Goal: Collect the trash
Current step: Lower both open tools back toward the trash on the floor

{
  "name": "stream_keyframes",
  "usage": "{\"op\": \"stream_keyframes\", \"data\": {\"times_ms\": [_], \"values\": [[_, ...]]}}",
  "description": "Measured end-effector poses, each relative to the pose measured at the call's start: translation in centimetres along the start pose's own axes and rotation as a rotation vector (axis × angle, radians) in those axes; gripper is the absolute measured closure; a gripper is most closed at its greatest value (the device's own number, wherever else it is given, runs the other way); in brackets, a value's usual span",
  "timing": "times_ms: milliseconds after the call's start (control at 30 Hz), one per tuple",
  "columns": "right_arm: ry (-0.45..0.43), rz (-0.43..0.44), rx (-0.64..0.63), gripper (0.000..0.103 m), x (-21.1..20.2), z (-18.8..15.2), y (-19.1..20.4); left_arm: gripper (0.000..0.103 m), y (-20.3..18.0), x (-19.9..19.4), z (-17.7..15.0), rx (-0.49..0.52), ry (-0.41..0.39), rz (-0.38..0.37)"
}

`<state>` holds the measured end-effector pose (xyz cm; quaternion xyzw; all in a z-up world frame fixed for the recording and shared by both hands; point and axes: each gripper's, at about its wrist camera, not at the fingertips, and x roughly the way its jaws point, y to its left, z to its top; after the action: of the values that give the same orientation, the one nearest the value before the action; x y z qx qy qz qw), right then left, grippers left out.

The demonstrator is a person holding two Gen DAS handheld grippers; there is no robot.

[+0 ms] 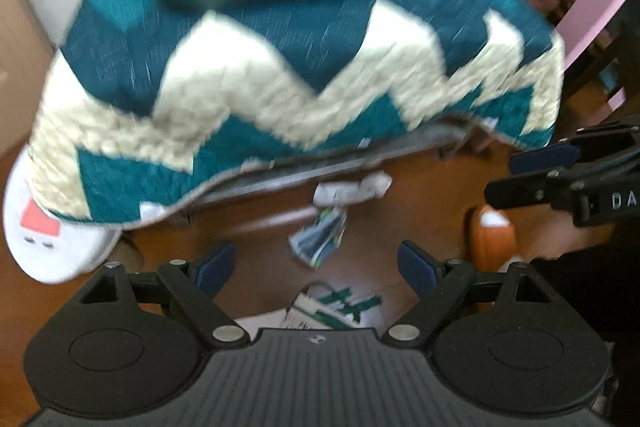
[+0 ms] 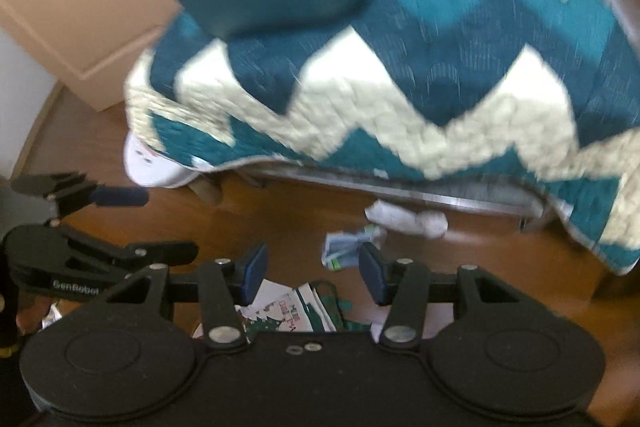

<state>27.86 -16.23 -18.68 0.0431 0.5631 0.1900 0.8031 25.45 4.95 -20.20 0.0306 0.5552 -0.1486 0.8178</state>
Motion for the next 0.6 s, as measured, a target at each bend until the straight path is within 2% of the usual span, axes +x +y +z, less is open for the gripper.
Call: {"op": "stream_keyframes", "data": {"times_ms": [333, 467, 600], "values": [[0.094, -0.082, 0.161, 0.052, 12.1, -0.2, -2.2, 0.014, 4.0, 10.4, -2.7, 0.126, 0.161, -0.02], [0.123, -0.107, 0.227, 0.052, 16.3, -0.3, -3.4, 0.014, 5.0, 14.5, -5.5, 0.161, 0.239, -0.086], [0.173, -0.105, 0.283, 0.053, 20.0, -0.5, -4.4, 0.014, 5.1, 18.2, -9.3, 0.245, 0.338, -0.142]]}}
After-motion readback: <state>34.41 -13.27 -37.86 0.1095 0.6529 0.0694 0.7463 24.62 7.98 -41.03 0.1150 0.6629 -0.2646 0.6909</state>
